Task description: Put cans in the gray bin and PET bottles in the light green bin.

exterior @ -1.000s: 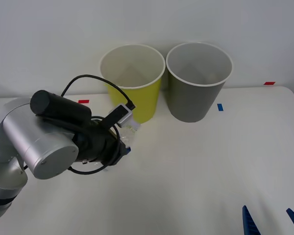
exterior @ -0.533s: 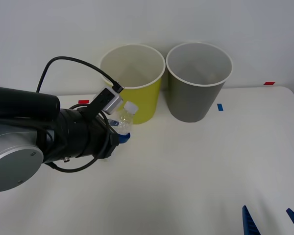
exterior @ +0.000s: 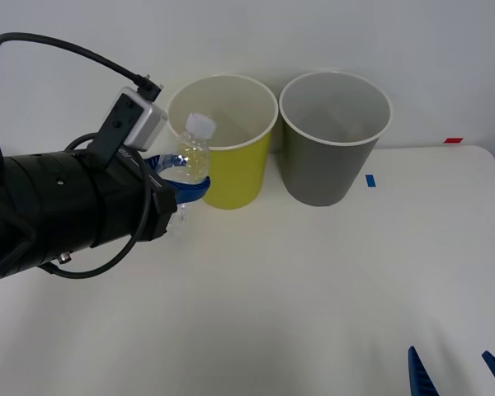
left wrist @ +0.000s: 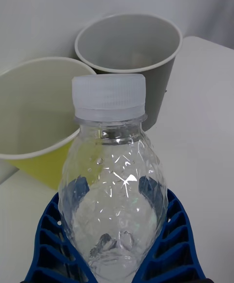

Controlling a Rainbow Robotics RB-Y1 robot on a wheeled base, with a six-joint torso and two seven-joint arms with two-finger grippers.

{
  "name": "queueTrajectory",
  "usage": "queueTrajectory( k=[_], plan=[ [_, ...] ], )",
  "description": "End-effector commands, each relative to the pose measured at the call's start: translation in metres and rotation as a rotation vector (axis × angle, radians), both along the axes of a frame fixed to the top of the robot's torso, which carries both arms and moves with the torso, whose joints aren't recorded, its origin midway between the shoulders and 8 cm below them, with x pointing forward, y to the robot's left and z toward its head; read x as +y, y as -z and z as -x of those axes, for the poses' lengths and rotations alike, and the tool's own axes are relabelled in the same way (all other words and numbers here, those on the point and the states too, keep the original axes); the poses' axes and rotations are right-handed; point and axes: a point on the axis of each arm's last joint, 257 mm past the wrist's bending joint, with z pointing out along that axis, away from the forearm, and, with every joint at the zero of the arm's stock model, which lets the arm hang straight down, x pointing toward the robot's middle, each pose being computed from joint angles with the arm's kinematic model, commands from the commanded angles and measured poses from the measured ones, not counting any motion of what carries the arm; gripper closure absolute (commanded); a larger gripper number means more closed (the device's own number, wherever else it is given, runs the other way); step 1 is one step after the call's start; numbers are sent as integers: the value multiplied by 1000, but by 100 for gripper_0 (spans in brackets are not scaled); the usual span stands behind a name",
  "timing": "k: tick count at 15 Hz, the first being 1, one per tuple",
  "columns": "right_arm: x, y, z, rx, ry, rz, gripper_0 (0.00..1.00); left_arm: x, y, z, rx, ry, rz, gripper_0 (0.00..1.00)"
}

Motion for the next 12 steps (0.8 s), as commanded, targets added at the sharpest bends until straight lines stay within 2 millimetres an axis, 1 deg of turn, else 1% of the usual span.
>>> queueTrajectory(
  k=[1, 4, 6, 8, 12],
  plan=[
    [0, 0, 0, 0, 0, 0, 0, 0, -31, -2, -65, 5, 60, 100],
    [0, 0, 0, 0, 0, 0, 0, 4, -53, -8, -123, -7, 64, 100],
    [0, 0, 0, 0, 0, 0, 0, 13, -65, -13, -154, -27, 58, 100],
    [0, 0, 0, 0, 0, 0, 0, 18, -76, -19, -179, -41, 56, 100],
    [0, 0, 0, 0, 0, 0, 0, 21, -87, -29, -218, -82, 91, 100]
  ],
)
